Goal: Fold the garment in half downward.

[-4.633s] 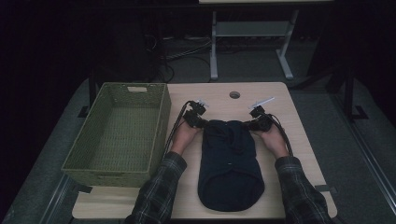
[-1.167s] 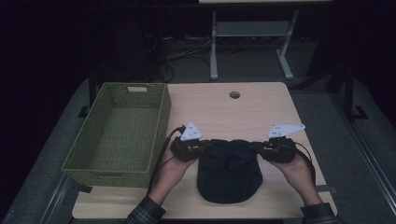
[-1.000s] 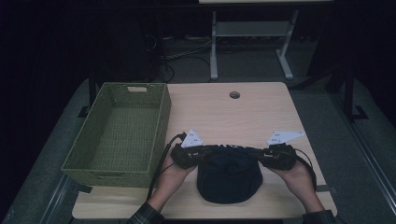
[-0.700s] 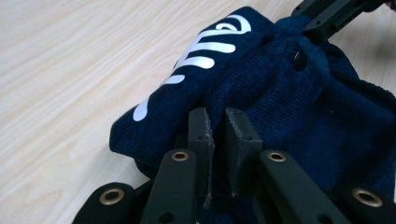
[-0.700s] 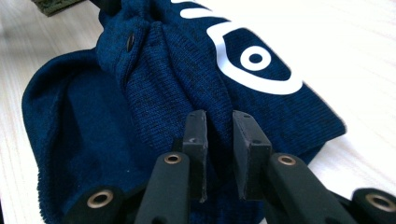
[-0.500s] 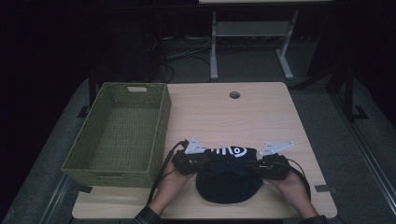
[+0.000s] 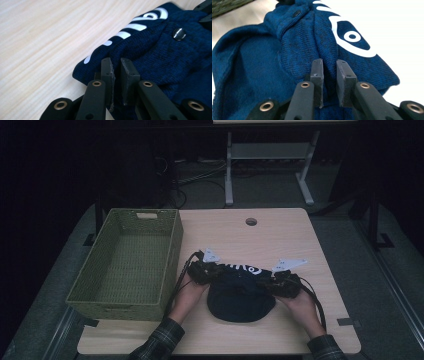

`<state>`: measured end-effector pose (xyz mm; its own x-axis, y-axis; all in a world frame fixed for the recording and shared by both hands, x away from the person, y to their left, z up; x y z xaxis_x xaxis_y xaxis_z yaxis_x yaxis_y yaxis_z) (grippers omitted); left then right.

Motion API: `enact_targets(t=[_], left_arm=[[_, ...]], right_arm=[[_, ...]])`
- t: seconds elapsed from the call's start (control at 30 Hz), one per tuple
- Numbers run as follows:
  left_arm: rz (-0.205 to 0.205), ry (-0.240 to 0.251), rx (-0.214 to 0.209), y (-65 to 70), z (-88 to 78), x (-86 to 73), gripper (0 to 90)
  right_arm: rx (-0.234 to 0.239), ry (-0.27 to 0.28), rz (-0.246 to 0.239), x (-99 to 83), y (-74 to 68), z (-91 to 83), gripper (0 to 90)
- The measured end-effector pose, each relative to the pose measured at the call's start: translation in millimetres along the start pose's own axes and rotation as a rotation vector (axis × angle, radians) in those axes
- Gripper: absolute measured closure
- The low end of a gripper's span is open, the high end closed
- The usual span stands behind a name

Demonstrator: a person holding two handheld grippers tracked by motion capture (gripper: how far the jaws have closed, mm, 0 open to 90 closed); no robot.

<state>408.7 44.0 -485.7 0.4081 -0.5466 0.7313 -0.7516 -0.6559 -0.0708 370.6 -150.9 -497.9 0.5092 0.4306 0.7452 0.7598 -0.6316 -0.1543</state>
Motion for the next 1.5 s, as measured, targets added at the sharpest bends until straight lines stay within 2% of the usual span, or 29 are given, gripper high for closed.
enact_targets(t=[0.1,0.13,0.23,0.33,0.4,0.5,0.7,0.77,0.83,0.97,1.07,1.17,1.27,1.4,1.5], left_arm=[[-0.029,0.043,-0.034,2.4,-12.7,3.2,77.9],[-0.048,0.063,-0.066,5.1,-19.3,4.3,76.6],[-0.055,0.091,-0.101,11.6,-30.0,4.4,70.5],[-0.047,0.1,-0.134,20.3,-39.3,0.7,65.8],[-0.041,0.106,-0.146,25.3,-44.4,-2.5,63.8],[-0.043,0.115,-0.166,32.6,-51.4,-7.2,61.9],[-0.024,0.108,-0.204,49.3,-62.6,-19.3,59.6],[-0.009,0.1,-0.211,52.6,-65.1,-22.7,59.0],[-0.009,0.114,-0.213,52.7,-69.8,-20.9,58.5],[0.0,0.16,-0.198,47.9,-81.5,-6.7,60.5],[0.013,0.18,-0.184,42.7,-84.5,6.0,65.9],[0.013,0.203,-0.173,36.8,-82.5,21.0,76.9],[0.026,0.176,-0.144,28.4,-70.5,28.3,88.5],[-0.02,0.124,-0.127,15.3,-43.8,27.2,89.9],[-0.028,0.091,-0.133,14.7,-31.8,19.9,89.9]], right_arm=[[-0.005,0.038,-0.006,6.2,0.8,-7.5,74.6],[0.006,0.043,-0.001,6.6,-0.3,-10.1,73.3],[0.031,0.059,0.001,7.4,-4.3,-18.3,66.1],[0.063,0.075,0.022,8.5,-11.5,-26.0,62.6],[0.07,0.07,0.007,7.3,-15.3,-30.1,62.4],[0.086,0.069,0.01,5.4,-22.0,-34.3,62.8],[0.114,0.061,0.004,-4.1,-34.3,-38.9,64.2],[0.126,0.054,0.005,-7.2,-36.7,-39.8,64.2],[0.13,0.063,-0.001,-6.4,-38.1,-43.5,64.2],[0.118,0.114,-0.012,8.4,-36.7,-55.4,67.2],[0.112,0.125,-0.016,17.5,-32.7,-58.2,70.7],[0.096,0.136,-0.018,28.0,-25.5,-55.4,80.4],[0.061,0.121,-0.019,31.6,-15.3,-47.4,89.7],[0.043,0.074,0.006,28.3,-1.9,-31.0,89.9],[0.037,0.056,0.025,21.8,1.7,-24.7,89.9]])
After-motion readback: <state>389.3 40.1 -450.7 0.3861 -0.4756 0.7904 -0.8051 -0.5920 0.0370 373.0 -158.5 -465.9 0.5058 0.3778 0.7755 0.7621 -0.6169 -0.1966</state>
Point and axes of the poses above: each handheld gripper's, and its own axes: z roughly forward along the jaws, x roughly out of its top, y roughly to its right, the point moved 8 cm from there along z, roughly forward along the jaws, and after that the axes turned 4 degrees about x, right-handed, at the moved point
